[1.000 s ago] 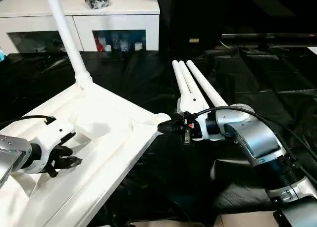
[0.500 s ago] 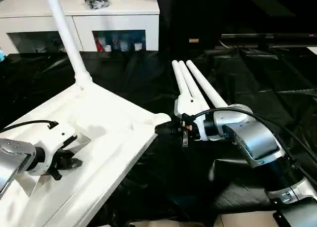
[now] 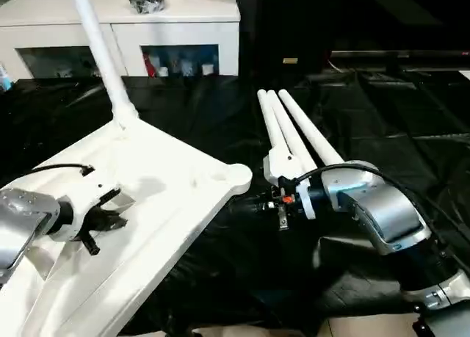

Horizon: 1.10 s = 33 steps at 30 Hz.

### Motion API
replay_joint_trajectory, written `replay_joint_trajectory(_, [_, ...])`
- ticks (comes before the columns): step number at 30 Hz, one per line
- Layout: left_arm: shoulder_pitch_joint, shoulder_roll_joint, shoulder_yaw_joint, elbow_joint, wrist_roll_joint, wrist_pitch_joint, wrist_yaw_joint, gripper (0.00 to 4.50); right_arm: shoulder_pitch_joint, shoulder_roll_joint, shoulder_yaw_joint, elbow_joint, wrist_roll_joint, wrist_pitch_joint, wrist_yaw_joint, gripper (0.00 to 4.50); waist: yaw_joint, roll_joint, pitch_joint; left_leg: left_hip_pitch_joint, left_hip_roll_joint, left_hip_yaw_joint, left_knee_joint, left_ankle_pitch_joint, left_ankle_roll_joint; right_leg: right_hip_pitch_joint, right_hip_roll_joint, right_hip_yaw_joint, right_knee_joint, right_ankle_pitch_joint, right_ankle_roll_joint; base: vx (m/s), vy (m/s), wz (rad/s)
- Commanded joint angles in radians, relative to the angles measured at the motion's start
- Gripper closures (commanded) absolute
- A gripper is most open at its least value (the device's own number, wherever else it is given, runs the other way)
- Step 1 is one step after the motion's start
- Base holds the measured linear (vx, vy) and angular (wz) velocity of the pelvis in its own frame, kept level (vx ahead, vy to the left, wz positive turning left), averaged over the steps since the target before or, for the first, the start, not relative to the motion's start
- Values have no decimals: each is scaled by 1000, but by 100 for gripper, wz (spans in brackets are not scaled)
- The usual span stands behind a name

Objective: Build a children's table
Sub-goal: Rotate table base

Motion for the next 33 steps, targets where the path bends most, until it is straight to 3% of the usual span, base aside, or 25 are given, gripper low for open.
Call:
replay_joint_trajectory(1, [-29, 1, -36, 26, 27, -106, -51, 446, -25, -1, 10, 2, -3, -8, -4, 450, 1, 25, -63, 31, 48, -34, -79, -406, -59, 23, -57, 52, -90, -315, -199, 0, 0, 0])
replay_joint_trajectory(8, [-126, -33, -121, 176, 137, -322, -74, 446, -19, -8, 5, -1, -8, -12, -10, 450, 18, 35, -66, 35, 51, -33, -80, -407, -77, 25, -59, 53, -83, -269, -205, 0, 0, 0])
replay_joint_trajectory(12, [-223, -75, -171, 325, 235, -485, -16, 446, -20, -10, 6, 2, -13, -18, -24, 450, 19, 36, -65, 32, 50, -35, -80, -425, -83, 29, -63, 52, -87, -315, -192, 0, 0, 0])
replay_joint_trajectory(13, [-241, -82, -180, 353, 253, -518, -4, 446, -16, -13, 7, -2, -13, -19, -26, 450, 22, 43, -65, 35, 50, -37, -79, -432, -86, 27, -64, 53, -89, -331, -184, 0, 0, 0])
replay_joint_trajectory(14, [-263, -92, -185, 386, 273, -546, 20, 446, -14, -14, 6, -6, -13, -18, -28, 450, 19, 39, -64, 34, 51, -37, -80, -435, -87, 29, -65, 53, -90, -335, -182, 0, 0, 0])
replay_joint_trajectory(19, [-333, -128, -200, 513, 342, -736, 126, 446, 4, -20, 6, -16, -23, -25, -49, 450, 17, 41, -67, 28, 51, -42, -80, -426, -88, 34, -66, 50, -88, -332, -178, 0, 0, 0])
replay_joint_trajectory(21, [-339, -130, -203, 522, 347, -751, 133, 446, 9, -22, 6, -20, -24, -26, -51, 450, 18, 44, -69, 31, 52, -41, -78, -423, -89, 31, -66, 51, -87, -314, -182, 0, 0, 0])
replay_joint_trajectory(25, [-354, -137, -205, 580, 358, -806, 115, 446, 20, -25, 4, -29, -23, -26, -56, 450, 20, 49, -71, 26, 52, -41, -77, -402, -87, 36, -65, 48, -79, -245, -209, 0, 0, 0])
replay_joint_trajectory(27, [-344, -144, -193, 590, 331, -814, 75, 446, 17, -22, 4, -26, -22, -26, -61, 450, 18, 46, -73, 24, 53, -39, -77, -385, -81, 38, -65, 48, -74, -205, -228, 0, 0, 0])
replay_joint_trajectory(29, [-340, -150, -186, 600, 314, -813, 42, 393, 16, -20, 4, -23, -23, -28, -65, 450, 19, 46, -73, 22, 53, -37, -76, -370, -79, 38, -65, 48, -70, -183, -239, 0, 0, 0])
replay_joint_trajectory(30, [-335, -149, -181, 596, 304, -806, 23, 393, 15, -18, 5, -20, -23, -30, -69, 450, 19, 45, -74, 22, 53, -37, -76, -366, -78, 39, -64, 48, -70, -176, -240, 0, 0, 0])
replay_joint_trajectory(32, [-331, -150, -169, 599, 280, -794, -22, 386, 15, -16, 1, -15, -22, -35, -78, 450, 18, 34, -73, 20, 54, -35, -77, -342, -70, 40, -65, 48, -69, -161, -244, 0, 0, 0])
replay_joint_trajectory(33, [-327, -151, -158, 595, 265, -789, -31, 354, 17, -16, -1, -15, -22, -38, -84, 450, 19, 37, -72, 20, 53, -34, -76, -343, -69, 39, -66, 48, -69, -169, -244, 0, 0, 0])
